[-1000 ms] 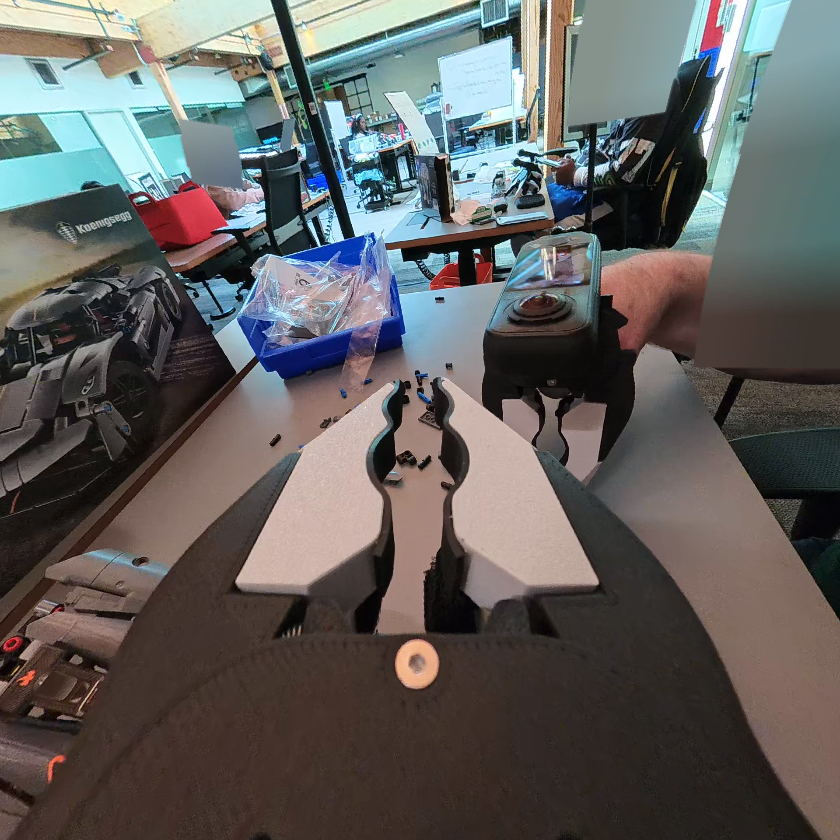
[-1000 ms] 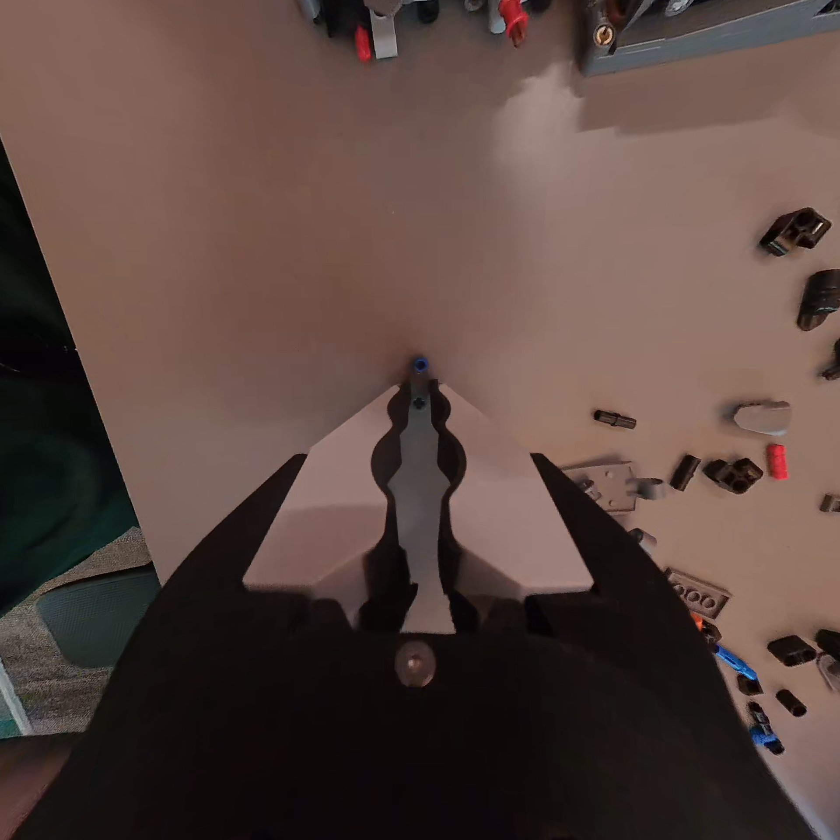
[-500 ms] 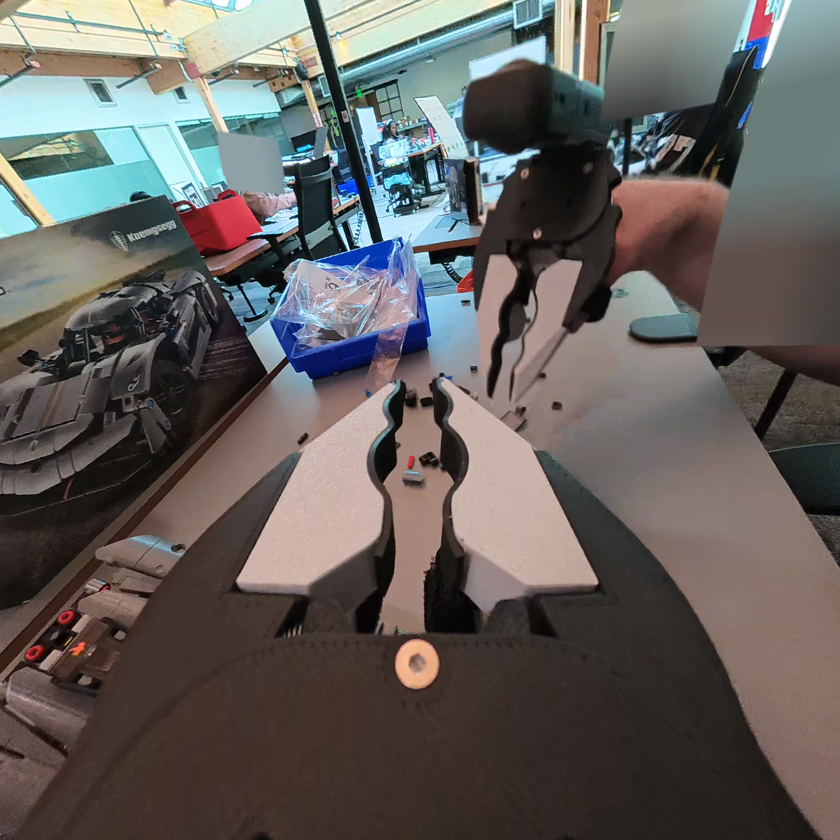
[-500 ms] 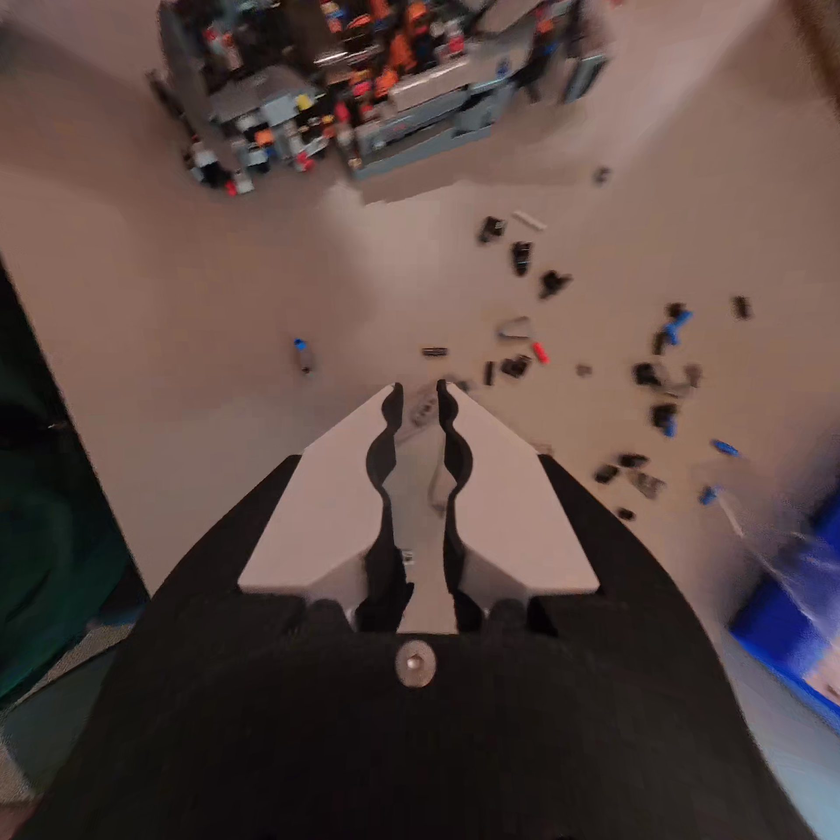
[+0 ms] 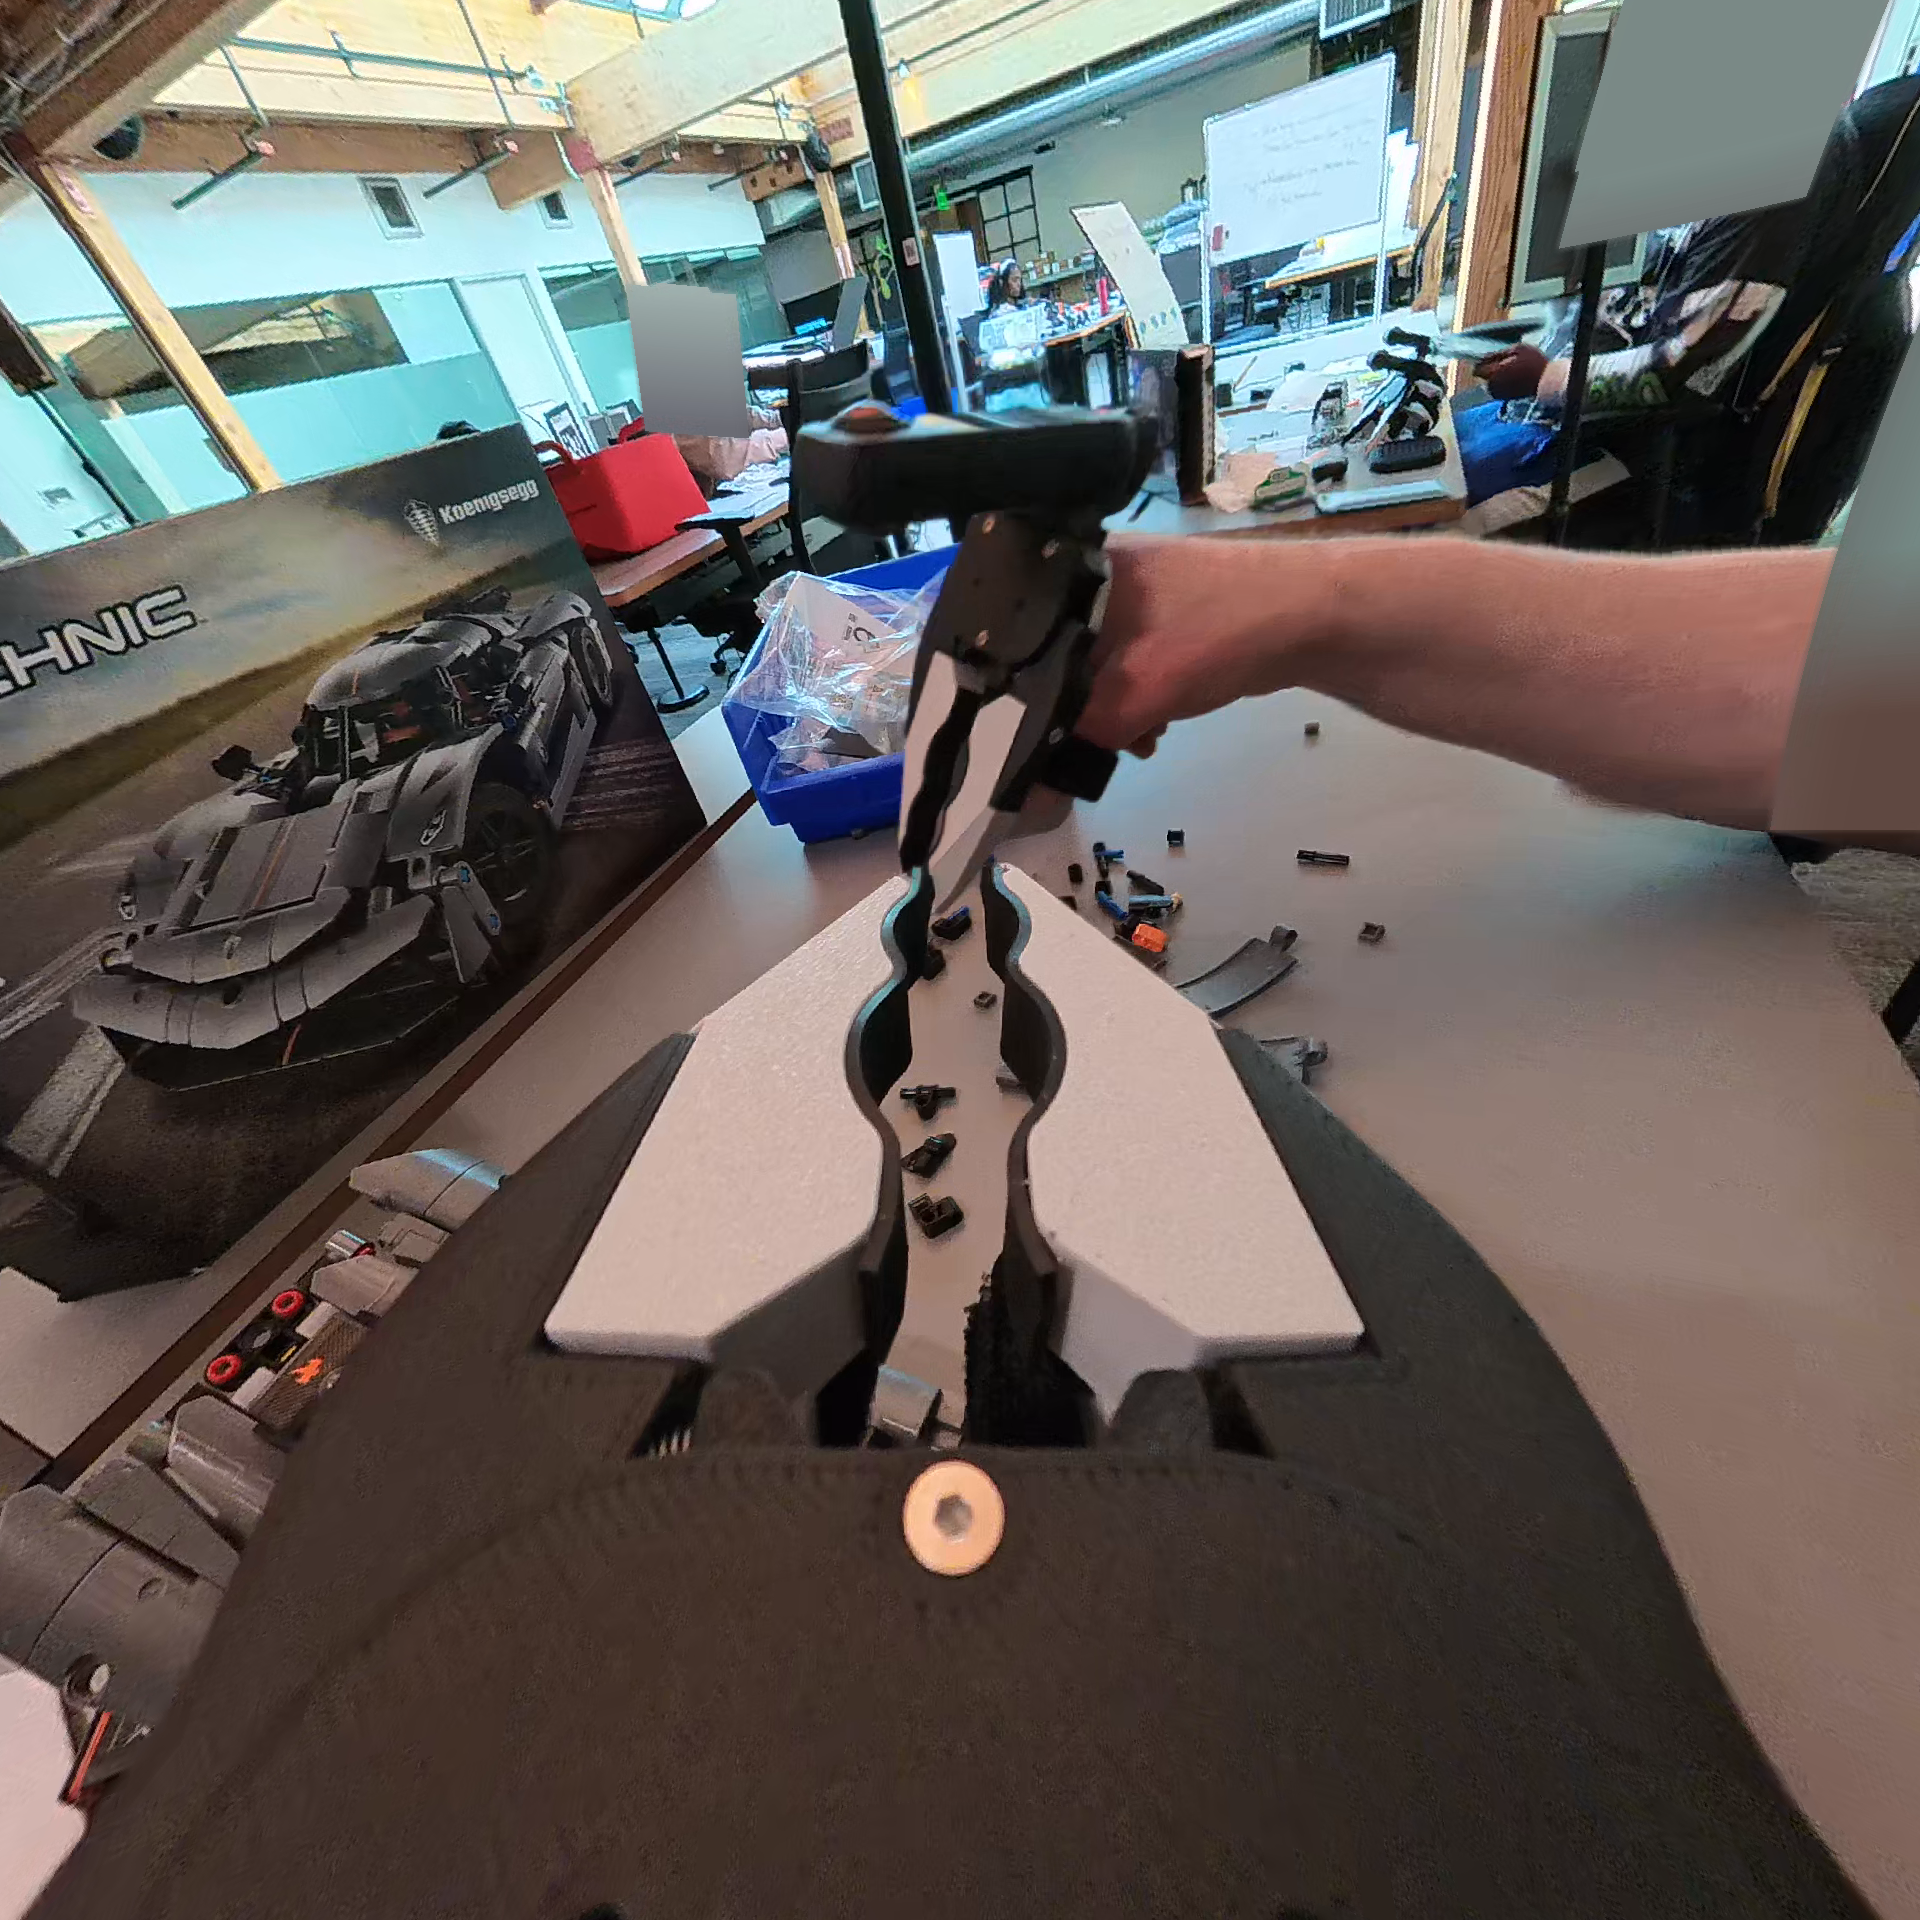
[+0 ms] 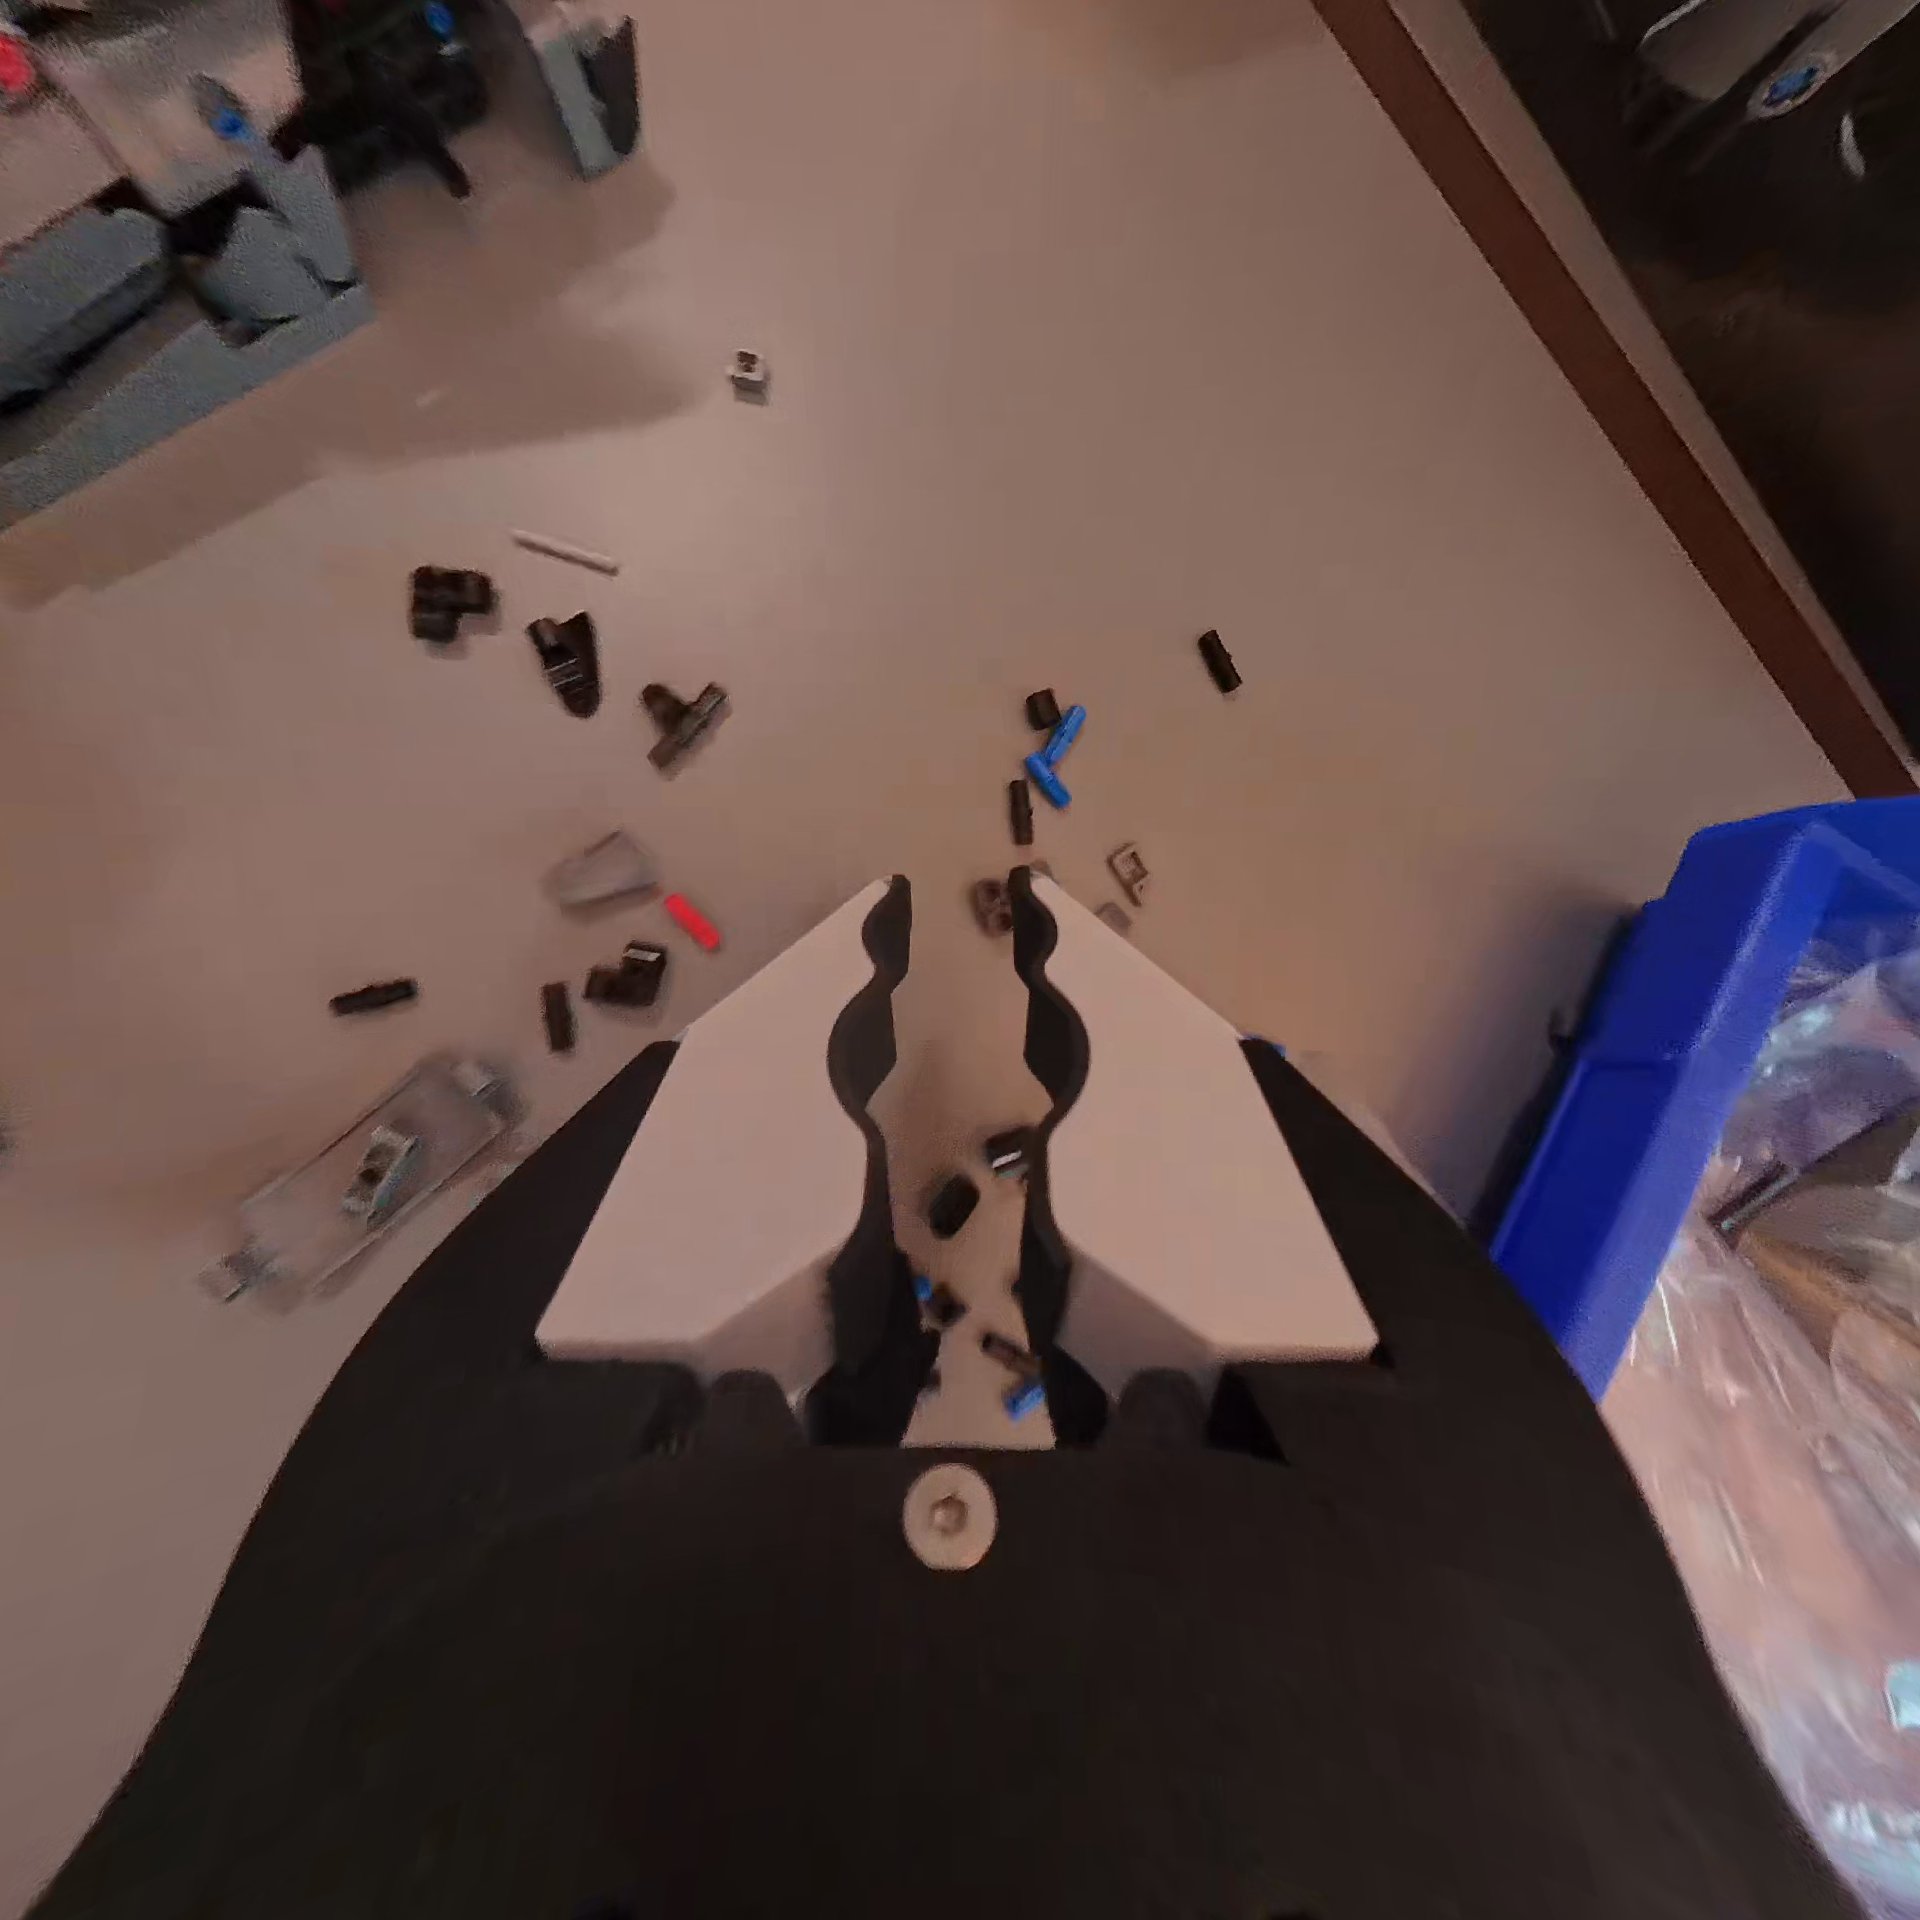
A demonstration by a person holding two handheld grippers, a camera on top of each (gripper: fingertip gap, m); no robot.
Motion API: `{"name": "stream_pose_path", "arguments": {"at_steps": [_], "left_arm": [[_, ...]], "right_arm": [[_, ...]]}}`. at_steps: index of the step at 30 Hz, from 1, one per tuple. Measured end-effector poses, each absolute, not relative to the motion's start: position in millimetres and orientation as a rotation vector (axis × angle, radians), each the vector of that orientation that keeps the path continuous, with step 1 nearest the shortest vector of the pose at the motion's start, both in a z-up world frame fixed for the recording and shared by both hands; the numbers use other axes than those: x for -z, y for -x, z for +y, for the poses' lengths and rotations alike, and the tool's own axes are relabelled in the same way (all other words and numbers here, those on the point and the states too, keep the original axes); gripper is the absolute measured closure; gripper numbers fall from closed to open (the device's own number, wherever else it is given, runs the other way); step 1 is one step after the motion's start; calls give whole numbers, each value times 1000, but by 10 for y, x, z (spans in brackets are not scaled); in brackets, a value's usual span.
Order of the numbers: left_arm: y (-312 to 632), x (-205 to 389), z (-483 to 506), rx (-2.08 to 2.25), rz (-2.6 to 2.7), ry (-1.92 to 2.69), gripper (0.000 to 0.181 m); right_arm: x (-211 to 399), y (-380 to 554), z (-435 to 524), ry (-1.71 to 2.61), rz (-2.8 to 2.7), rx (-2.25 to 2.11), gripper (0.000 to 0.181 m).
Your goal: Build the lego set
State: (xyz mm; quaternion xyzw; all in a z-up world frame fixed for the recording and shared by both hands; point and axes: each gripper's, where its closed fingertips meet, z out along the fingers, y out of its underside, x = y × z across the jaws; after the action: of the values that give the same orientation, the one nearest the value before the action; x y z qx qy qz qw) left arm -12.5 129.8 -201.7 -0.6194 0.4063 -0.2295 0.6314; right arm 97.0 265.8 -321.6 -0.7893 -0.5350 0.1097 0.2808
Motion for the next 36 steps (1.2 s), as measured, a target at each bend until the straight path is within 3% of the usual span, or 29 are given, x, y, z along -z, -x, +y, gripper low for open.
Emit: {"name": "stream_pose_path", "arguments": {"at_steps": [9, 36], "left_arm": [[167, 2009, 1317, 520, 920, 1421, 174], [122, 2048, 1302, 507, 941, 1425, 174]], "right_arm": [[3662, -780, 3101, 2238, -1481, -297, 162], [3455, -710, 3057, 2075, -1446, -293, 162]]}}
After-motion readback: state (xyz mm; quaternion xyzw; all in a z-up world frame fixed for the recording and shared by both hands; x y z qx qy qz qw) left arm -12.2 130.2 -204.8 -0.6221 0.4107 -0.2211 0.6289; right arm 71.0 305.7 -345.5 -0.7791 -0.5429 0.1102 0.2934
